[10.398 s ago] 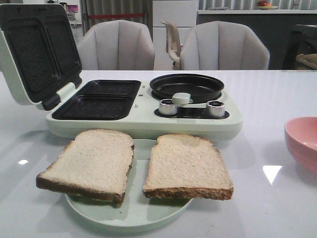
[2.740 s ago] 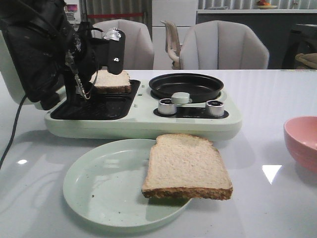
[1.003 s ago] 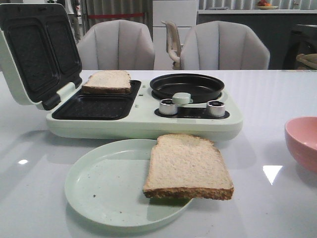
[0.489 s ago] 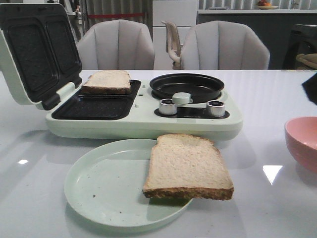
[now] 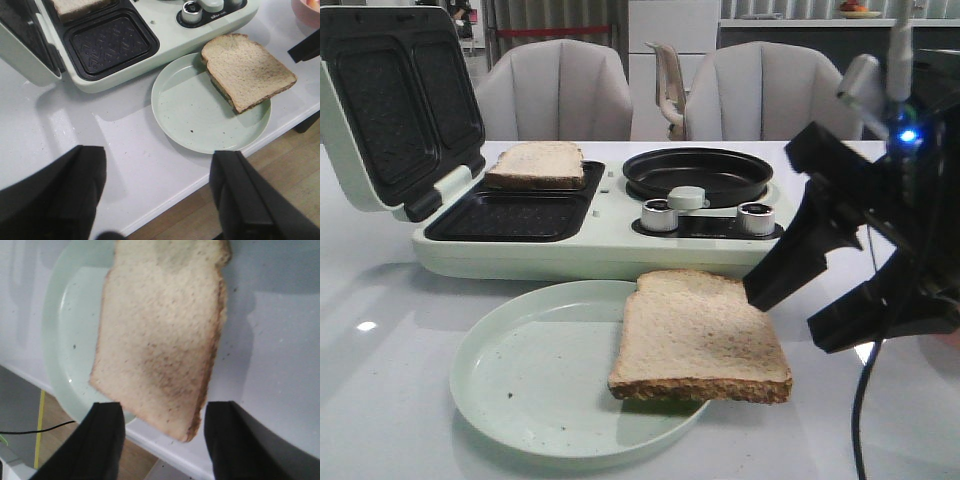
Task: Make breakfast with bread and shrimp
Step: 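Grasp the second bread slice on the plate with the right gripper, then carry the bread with the right gripper onto the first slice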
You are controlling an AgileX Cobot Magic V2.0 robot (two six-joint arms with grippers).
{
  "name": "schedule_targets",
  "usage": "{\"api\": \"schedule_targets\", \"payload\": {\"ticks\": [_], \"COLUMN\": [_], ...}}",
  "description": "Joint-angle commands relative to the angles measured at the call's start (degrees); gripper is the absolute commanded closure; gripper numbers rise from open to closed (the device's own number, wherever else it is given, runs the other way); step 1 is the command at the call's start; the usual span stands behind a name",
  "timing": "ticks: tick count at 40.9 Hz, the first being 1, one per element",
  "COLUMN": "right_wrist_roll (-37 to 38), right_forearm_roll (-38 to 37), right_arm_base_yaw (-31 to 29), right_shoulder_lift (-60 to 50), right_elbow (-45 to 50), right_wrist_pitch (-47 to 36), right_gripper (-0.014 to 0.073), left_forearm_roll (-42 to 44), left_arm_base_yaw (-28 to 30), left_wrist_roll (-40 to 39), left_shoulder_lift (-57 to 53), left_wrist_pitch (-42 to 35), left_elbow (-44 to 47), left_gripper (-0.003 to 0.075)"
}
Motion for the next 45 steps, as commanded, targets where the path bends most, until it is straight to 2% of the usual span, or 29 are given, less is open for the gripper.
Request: {"api": "schedule_targets", "payload": {"ticks": [1, 13, 16, 24, 29, 38, 41, 45], "right_wrist_roll": [-1.04, -1.10, -1.16, -1.70, -1.75, -1.75, -2.15, -6.70], "right_forearm_roll": [2.74, 3.08, 2.94, 1.87, 1.68, 2.50, 5.28, 9.86], "right_arm_base_yaw": [0.25, 0.31, 0.31, 0.31, 0.31, 0.31, 0.51, 1.90], "right_shoulder_lift": [2.36, 12.24, 13.14, 12.68, 10.40, -0.42, -3.53, -4.77], "right_elbow": [-3.74, -10.04, -10.70, -10.89, -10.89, -11.43, -12.90, -16.06], "right_wrist_pitch": [-0.13, 6.25, 7.31, 7.53, 8.93, 16.74, 18.68, 17.99], "right_gripper": [0.0118, 0.0122, 0.0162, 0.0397, 0.0491, 0.0540, 0.0540, 0.0540], "left_forearm_roll": [0.38, 0.63, 0.84, 1.16, 1.43, 1.43, 1.43, 1.43], "left_arm_base_yaw": [-0.40, -0.40, -0.40, -0.40, -0.40, -0.40, -0.40, -0.40], "left_wrist_roll": [-0.48, -0.48, -0.48, -0.48, -0.48, -0.48, -0.48, -0.48], "left_shoulder_lift": [-0.12, -0.12, -0.12, -0.12, -0.12, -0.12, -0.12, -0.12], "left_wrist_pitch": [-4.34, -4.37, -4.37, -4.37, -4.37, -4.37, -4.37, -4.37], "left_elbow": [-1.48, -1.48, -1.48, -1.48, -1.48, -1.48, -1.48, -1.48], "left_gripper": [0.0223, 0.0223, 0.0223, 0.0223, 0.0223, 0.0223, 0.0223, 0.0223]}}
